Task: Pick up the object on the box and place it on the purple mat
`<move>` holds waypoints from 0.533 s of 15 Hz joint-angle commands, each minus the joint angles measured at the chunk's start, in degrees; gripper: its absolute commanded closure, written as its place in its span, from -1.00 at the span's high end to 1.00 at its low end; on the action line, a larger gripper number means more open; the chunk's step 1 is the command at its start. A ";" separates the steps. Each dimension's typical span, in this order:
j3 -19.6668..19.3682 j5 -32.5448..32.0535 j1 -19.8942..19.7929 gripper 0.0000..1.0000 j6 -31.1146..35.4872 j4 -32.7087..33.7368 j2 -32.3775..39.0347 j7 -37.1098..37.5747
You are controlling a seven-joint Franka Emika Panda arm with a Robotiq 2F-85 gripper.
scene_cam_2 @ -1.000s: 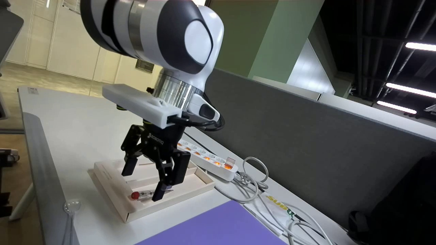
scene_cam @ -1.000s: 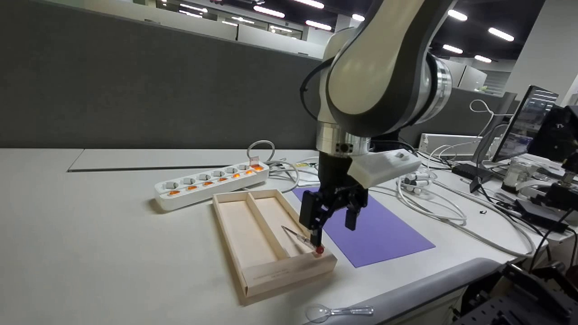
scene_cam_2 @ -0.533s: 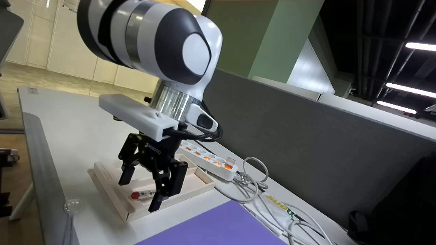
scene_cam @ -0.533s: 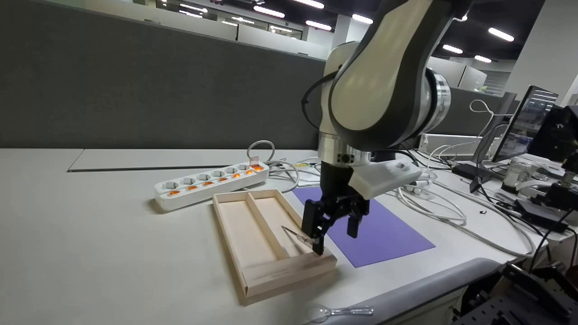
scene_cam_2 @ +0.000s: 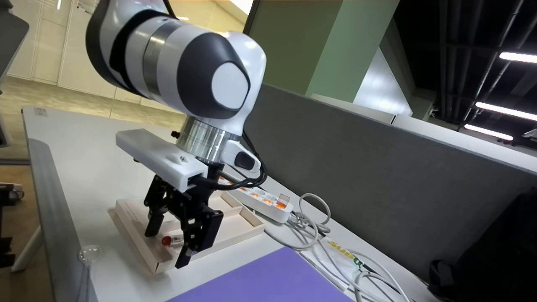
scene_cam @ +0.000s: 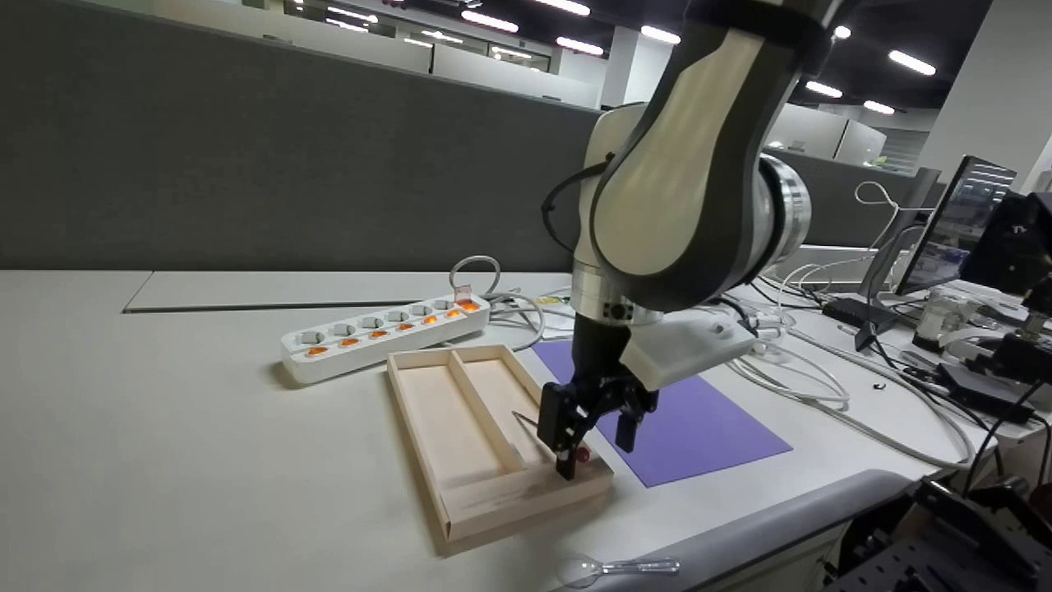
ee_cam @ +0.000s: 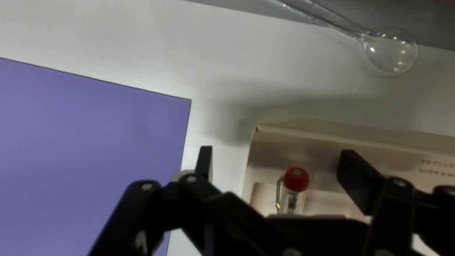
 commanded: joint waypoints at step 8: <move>2.61 7.42 0.62 -0.76 3.91 0.77 -0.08 -0.85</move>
